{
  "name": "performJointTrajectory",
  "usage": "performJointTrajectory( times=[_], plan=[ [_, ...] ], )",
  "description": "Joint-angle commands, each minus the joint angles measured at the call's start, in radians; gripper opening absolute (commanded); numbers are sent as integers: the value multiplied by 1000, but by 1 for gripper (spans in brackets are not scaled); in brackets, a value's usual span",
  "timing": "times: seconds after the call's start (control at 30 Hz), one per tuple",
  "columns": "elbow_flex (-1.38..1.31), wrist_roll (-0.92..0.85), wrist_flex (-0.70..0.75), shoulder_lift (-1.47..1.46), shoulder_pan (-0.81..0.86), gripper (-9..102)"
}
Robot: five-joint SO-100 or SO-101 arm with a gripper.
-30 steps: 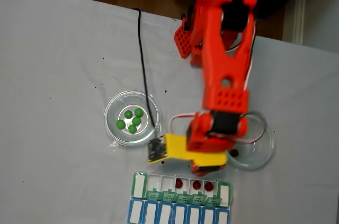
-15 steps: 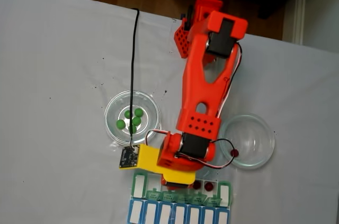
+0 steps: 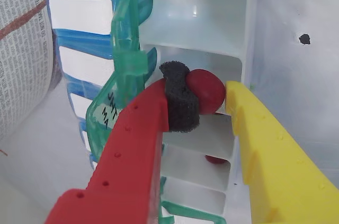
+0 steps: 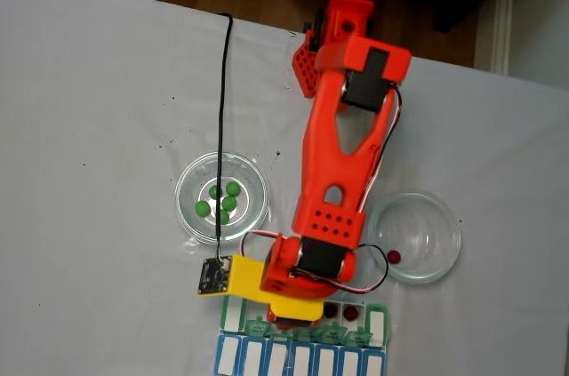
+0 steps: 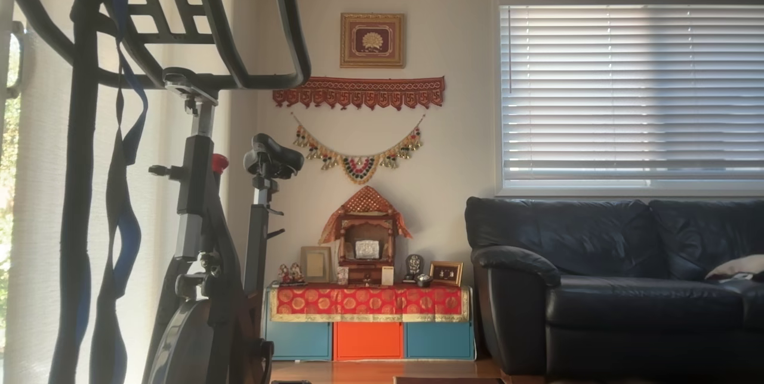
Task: Sort medicines into box.
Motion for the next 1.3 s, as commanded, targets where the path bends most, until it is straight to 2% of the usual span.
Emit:
performJointTrajectory(
  times=[0.0, 0.2, 0.23, 0.33, 0.67, 0.93, 1.13, 1.27],
  plan=[
    [-104, -15, -23, 28, -15, 1],
    [-49, -8, -91, 58, -17, 1],
    [-38, -9, -95, 64, -18, 2],
    [-20, -31, -86, 78, -21, 17],
    [23, -63, -67, 118, -29, 28],
    [44, -72, -64, 141, -35, 28],
    [54, -69, -72, 147, -37, 21],
    [57, -74, -72, 149, -38, 22]
  ],
)
